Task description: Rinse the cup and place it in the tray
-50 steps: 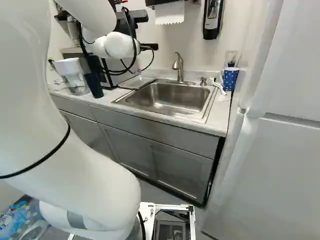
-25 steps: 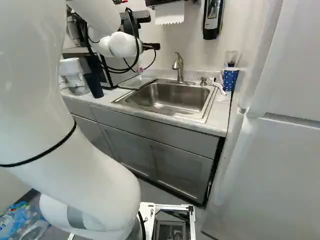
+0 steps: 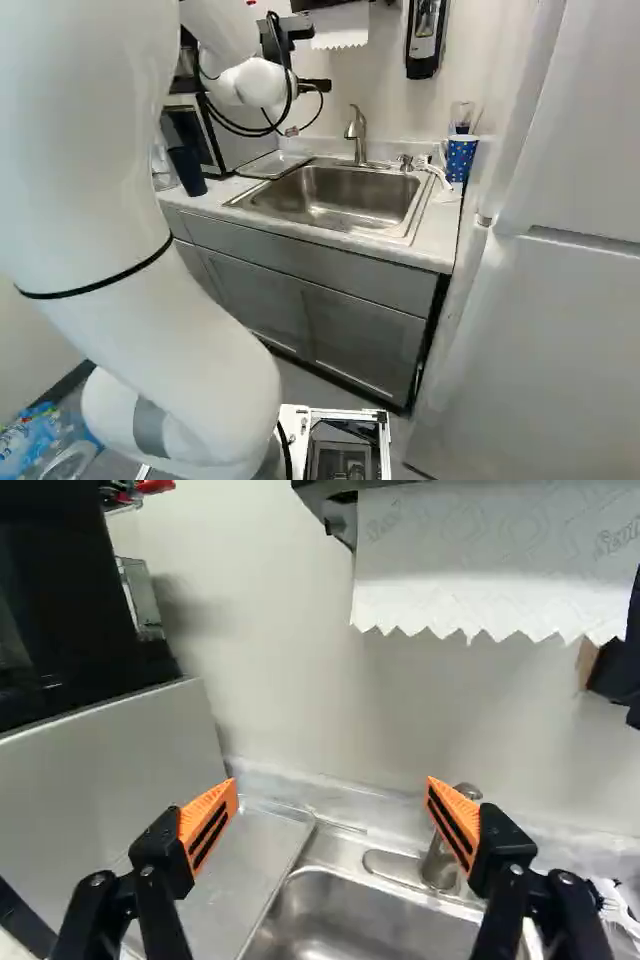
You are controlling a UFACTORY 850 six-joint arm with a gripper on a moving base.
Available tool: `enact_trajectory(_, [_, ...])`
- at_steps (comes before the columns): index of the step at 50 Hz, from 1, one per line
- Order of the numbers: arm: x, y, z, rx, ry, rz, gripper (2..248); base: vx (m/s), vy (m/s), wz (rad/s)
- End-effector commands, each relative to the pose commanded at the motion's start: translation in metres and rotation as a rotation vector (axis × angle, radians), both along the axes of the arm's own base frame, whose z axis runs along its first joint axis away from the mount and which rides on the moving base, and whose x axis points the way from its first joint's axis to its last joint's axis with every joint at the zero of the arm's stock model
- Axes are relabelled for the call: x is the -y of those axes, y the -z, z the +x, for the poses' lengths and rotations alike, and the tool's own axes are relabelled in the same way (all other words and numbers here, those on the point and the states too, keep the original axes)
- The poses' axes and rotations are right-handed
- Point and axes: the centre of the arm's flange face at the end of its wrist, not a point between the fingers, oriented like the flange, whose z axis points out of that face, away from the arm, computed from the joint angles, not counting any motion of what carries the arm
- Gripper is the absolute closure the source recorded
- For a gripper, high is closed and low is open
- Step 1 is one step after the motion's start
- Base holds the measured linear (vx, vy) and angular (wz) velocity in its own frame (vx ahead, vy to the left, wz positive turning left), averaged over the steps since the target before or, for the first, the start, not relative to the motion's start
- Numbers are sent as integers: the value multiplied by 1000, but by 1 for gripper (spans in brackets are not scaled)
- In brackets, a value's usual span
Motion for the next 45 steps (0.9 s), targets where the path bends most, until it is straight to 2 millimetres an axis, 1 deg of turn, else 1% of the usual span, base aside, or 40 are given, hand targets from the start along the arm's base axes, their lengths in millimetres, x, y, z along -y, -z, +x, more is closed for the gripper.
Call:
enact_trajectory(4, [4,-4,7,9,7,0,3,0,0,0])
enact_trajectory(9, [9,-4,16,10,15,0,3,0,0,0])
enact_trajectory(37, [39,3,68,-8,57,1,3,0,0,0])
enact_trajectory(45, [48,6,80,-19,67,1,3,0,0,0])
